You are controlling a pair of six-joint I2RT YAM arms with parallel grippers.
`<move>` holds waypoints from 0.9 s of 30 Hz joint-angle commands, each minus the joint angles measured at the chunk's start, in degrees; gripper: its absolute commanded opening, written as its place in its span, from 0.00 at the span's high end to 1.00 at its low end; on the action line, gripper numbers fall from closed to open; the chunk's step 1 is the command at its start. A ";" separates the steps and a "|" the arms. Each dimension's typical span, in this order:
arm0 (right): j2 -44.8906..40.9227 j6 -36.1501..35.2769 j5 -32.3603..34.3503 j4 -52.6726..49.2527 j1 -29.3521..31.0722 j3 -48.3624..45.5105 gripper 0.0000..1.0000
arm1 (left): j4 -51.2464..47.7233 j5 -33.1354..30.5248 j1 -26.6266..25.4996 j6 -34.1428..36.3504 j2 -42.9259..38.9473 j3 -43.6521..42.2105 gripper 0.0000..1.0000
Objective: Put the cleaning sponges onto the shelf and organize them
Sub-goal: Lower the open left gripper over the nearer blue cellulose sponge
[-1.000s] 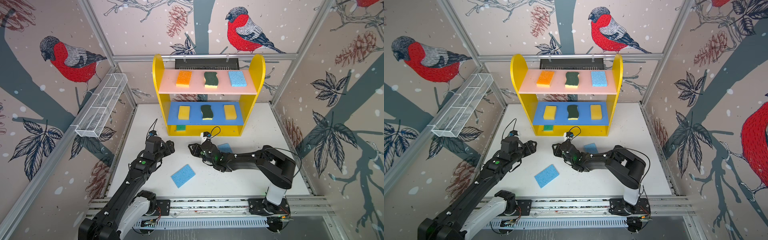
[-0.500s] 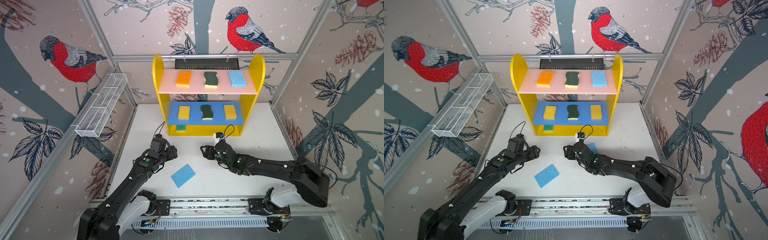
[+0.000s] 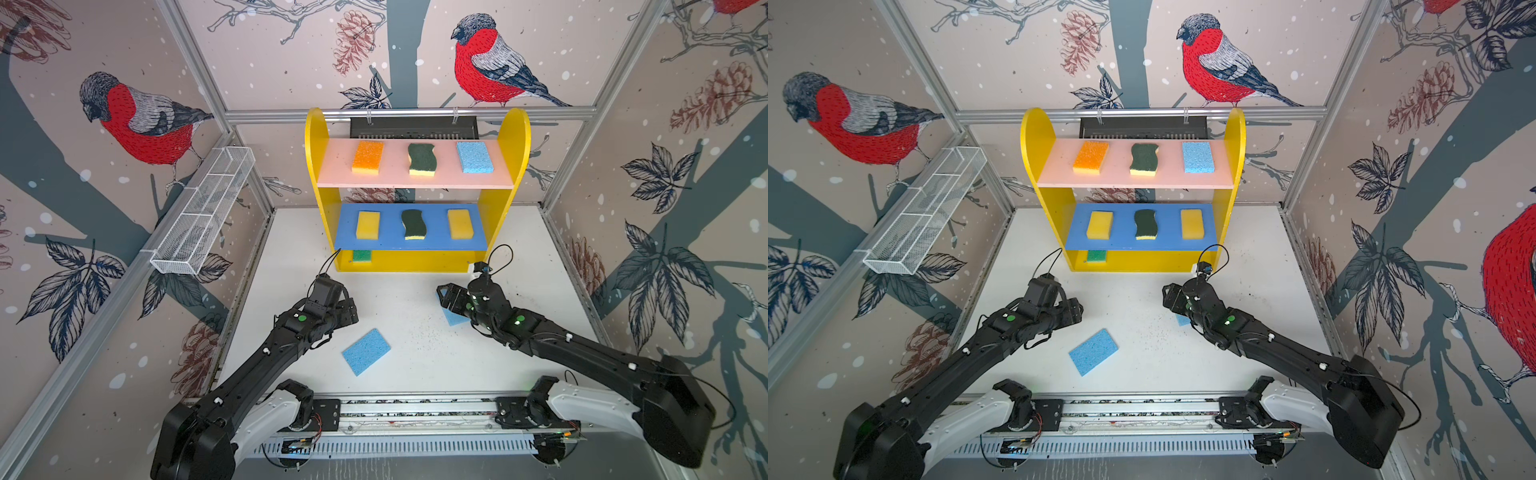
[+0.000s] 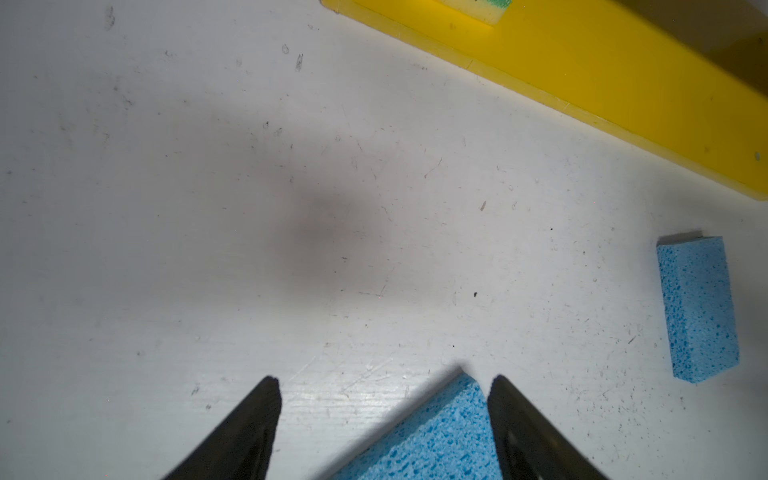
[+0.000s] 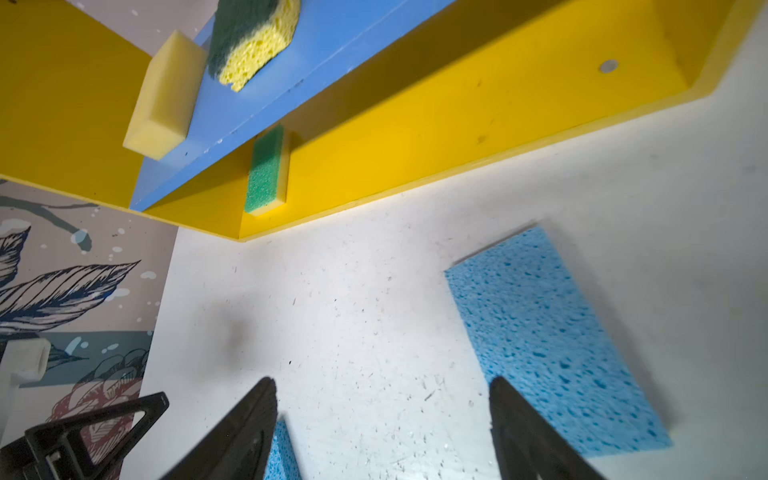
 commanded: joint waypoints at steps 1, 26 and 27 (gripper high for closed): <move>-2.77 -1.10 0.08 -3.81 -1.77 -0.74 0.18 | -3.60 -2.26 -2.46 -0.92 1.80 1.33 0.20; -6.75 -5.68 -10.13 -6.67 -12.01 -3.06 0.15 | -10.57 -2.02 -21.23 -12.54 6.69 0.97 0.52; -6.86 -5.59 -10.31 -6.61 -12.09 -3.23 0.15 | -9.58 -1.57 -21.81 -12.84 7.25 0.64 0.54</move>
